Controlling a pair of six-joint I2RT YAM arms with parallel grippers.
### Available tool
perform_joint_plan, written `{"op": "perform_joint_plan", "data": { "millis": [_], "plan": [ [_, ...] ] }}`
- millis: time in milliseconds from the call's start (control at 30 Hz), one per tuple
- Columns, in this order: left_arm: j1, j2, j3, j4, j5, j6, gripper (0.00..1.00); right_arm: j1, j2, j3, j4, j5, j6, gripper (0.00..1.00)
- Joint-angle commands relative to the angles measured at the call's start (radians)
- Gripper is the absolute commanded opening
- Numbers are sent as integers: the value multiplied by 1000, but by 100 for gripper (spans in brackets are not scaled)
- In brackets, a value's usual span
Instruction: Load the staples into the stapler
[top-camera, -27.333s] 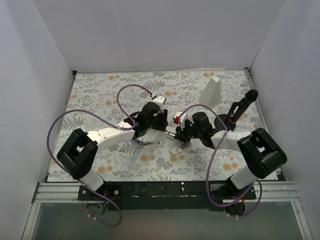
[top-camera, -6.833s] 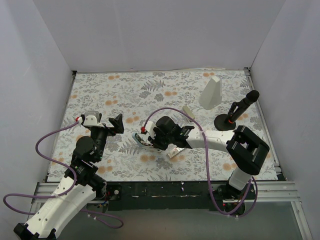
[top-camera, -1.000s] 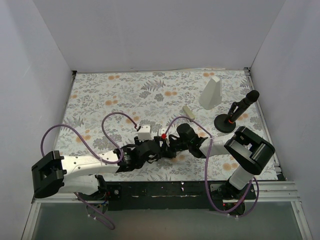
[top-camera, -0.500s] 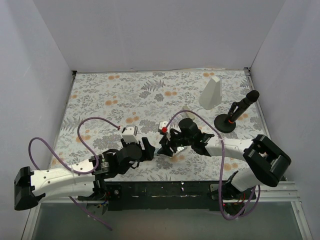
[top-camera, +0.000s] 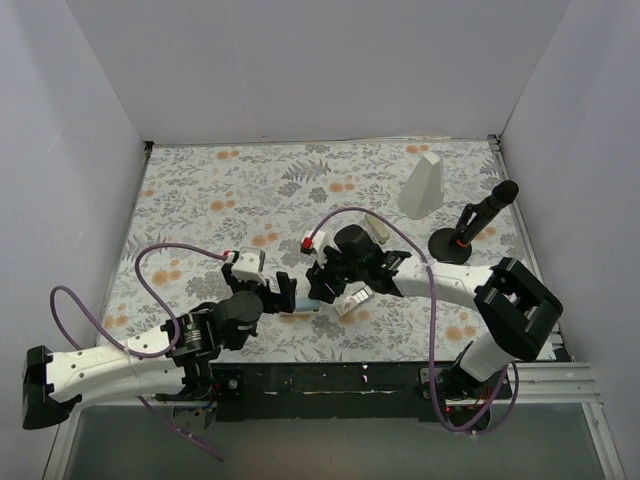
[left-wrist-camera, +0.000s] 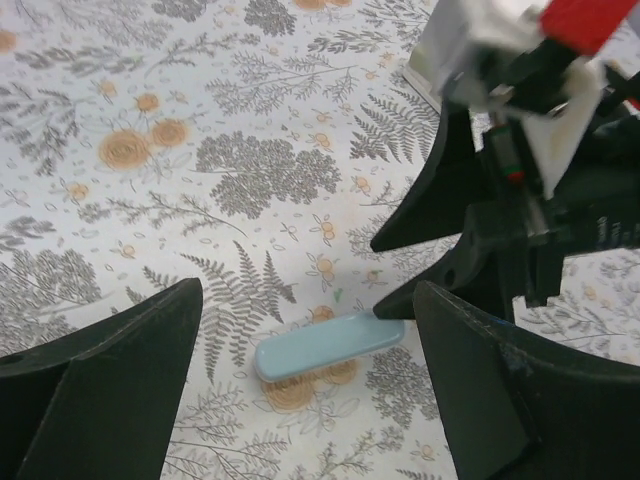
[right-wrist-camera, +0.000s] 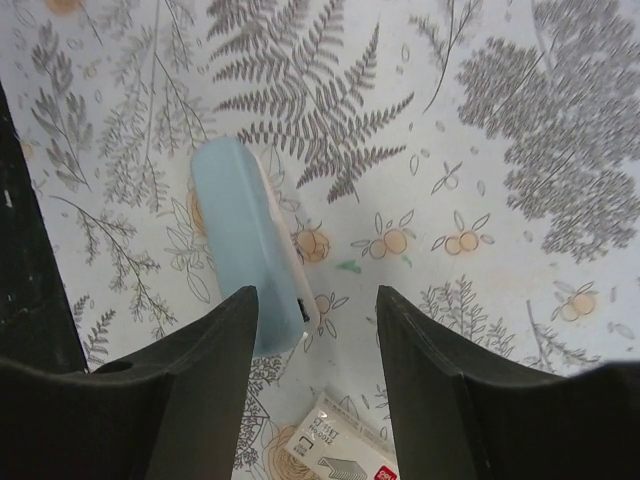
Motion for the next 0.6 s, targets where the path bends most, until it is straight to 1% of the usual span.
{"op": "perform_joint_plan", "data": {
  "millis": [0, 67, 100, 133, 233, 267, 367, 433, 533, 567],
  "plan": [
    [1, 58, 1, 202, -80, 274, 89, 20, 52, 13, -58, 54, 39, 58],
    [11, 82, -8, 274, -85, 342, 92, 21, 67, -16, -51, 74, 45, 58],
    [19, 107, -14, 346, -74, 395, 93, 20, 70, -29, -45, 80, 48, 58],
    [31, 116, -11, 368, -33, 405, 94, 21, 78, -53, -40, 86, 51, 58],
    [105, 156, 45, 368, 51, 379, 94, 21, 101, -82, -43, 117, 53, 57],
    [151, 164, 61, 361, 100, 370, 95, 21, 106, -111, -38, 122, 51, 57],
    [236, 165, 102, 351, 183, 374, 95, 21, 115, -154, -17, 129, 57, 57],
    [270, 154, 109, 371, 200, 419, 95, 23, 103, -153, -28, 132, 59, 56],
    [287, 150, 119, 393, 187, 479, 95, 31, 57, -87, -95, 131, 45, 56],
    [287, 148, 116, 399, 176, 521, 95, 32, 46, -61, -103, 131, 40, 57]
  ]
}}
